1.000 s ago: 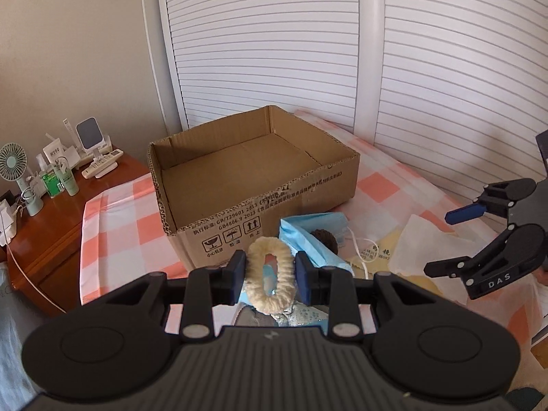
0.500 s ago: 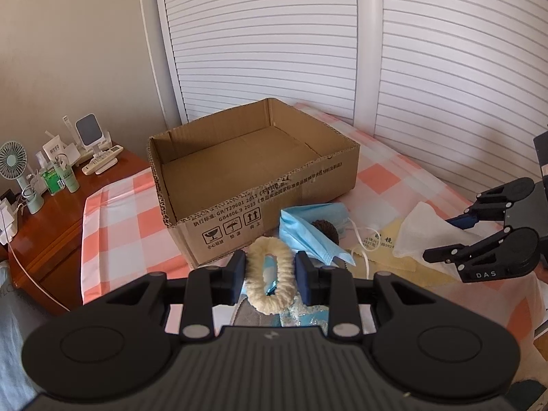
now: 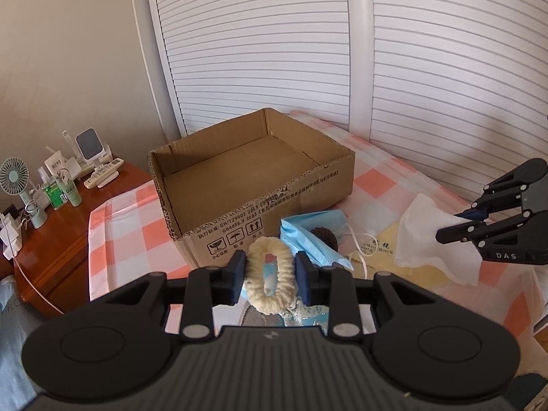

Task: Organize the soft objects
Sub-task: 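Carry the ring into the box and open the left gripper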

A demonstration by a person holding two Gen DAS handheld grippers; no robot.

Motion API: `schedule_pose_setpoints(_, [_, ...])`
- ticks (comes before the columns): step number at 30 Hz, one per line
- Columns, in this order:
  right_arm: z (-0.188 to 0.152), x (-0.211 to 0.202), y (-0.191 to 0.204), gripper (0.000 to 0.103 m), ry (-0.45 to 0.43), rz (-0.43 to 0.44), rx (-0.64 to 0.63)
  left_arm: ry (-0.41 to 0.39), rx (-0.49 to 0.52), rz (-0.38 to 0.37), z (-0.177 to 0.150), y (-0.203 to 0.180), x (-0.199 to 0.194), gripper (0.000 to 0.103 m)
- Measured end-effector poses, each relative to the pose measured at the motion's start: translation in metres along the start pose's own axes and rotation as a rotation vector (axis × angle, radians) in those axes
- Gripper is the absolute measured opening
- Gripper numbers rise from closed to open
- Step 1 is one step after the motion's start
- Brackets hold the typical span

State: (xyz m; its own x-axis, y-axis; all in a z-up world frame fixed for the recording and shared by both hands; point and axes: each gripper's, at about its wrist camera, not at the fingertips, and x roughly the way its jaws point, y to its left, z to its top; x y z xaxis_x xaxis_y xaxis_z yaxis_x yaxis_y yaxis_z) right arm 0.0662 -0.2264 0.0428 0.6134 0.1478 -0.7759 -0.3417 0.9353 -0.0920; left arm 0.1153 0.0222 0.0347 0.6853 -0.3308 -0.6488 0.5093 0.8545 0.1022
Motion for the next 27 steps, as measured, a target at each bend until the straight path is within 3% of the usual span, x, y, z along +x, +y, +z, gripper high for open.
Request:
schedule_pose_setpoints(6, [0.019,-0.017,-0.006,0.014,-0.047,0.010,0.008,-0.006,0.020,0.022,0.028,0.014,0.019,0.030])
schedule_pose_setpoints(19, [0.060,-0.017,-0.024,0.014,-0.133,-0.019,0.012,0.048,-0.048,0.089,0.090,0.061,0.115,0.030])
schedule_pose_setpoints(22, [0.067,-0.014,-0.028,0.014,-0.140,-0.023,0.018,0.040,-0.044,0.142,0.098,0.067,0.131,0.042])
schedule_pose_setpoints(23, [0.068,-0.013,-0.029,0.014,-0.142,-0.023,0.022,0.038,-0.053,0.157,0.099,0.070,0.137,0.057])
schedule_pose_setpoints(24, [0.070,-0.012,-0.030,0.014,-0.144,-0.022,0.024,0.033,-0.062,0.172,0.100,0.073,0.142,0.079])
schedule_pose_setpoints(26, [0.073,-0.008,-0.030,0.014,-0.144,-0.017,0.028,0.015,-0.082,0.199,0.099,0.077,0.147,0.094])
schedule_pose_setpoints(27, [0.074,-0.007,-0.030,0.014,-0.144,-0.016,0.030,0.009,-0.079,0.197,0.099,0.078,0.148,0.094])
